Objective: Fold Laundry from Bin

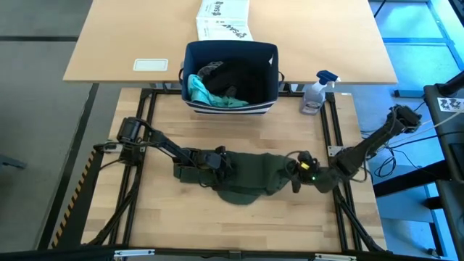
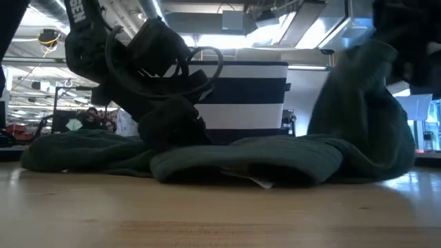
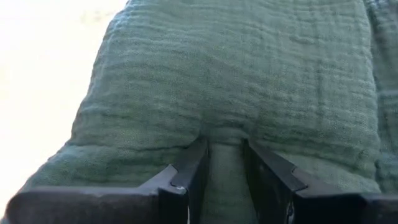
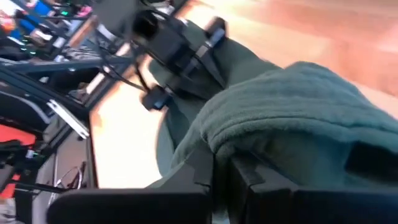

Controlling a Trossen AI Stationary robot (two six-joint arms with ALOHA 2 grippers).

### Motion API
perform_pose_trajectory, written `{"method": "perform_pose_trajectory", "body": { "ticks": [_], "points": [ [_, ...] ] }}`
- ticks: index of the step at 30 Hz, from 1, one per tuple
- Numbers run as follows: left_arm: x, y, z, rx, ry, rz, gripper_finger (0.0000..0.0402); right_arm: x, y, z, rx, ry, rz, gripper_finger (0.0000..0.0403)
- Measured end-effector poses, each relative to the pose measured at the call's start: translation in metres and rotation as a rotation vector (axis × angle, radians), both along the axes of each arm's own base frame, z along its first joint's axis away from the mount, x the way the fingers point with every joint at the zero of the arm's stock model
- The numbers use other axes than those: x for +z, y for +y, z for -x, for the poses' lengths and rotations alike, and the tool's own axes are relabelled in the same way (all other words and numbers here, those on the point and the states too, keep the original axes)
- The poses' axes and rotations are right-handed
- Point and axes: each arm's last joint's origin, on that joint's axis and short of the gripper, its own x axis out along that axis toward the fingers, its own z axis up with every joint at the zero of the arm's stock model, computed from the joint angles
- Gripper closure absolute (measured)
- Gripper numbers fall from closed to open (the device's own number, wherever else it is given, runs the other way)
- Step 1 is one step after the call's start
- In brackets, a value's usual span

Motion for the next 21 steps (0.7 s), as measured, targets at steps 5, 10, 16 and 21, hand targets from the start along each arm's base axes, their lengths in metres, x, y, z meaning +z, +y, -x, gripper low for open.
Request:
{"method": "perform_pose_trajectory", "body": {
  "ticks": [5,10,16,21],
  "points": [
    [0.002,0.000,-0.002,-0.003,-0.038,0.006,0.0297,0.010,-0.008,-0.020,0.039,-0.097,0.030,0.0396],
    [0.002,0.000,-0.002,-0.003,-0.041,0.004,0.0297,0.015,-0.017,-0.039,0.044,-0.188,0.073,0.0391],
    [0.017,0.000,0.001,0.000,-0.040,-0.034,0.0297,0.013,-0.027,-0.057,0.074,-0.247,0.076,0.0395],
    [0.069,-0.008,0.023,-0.021,0.005,-0.030,0.0297,0.011,-0.033,-0.061,0.081,-0.233,0.069,0.0389]
  ]
}}
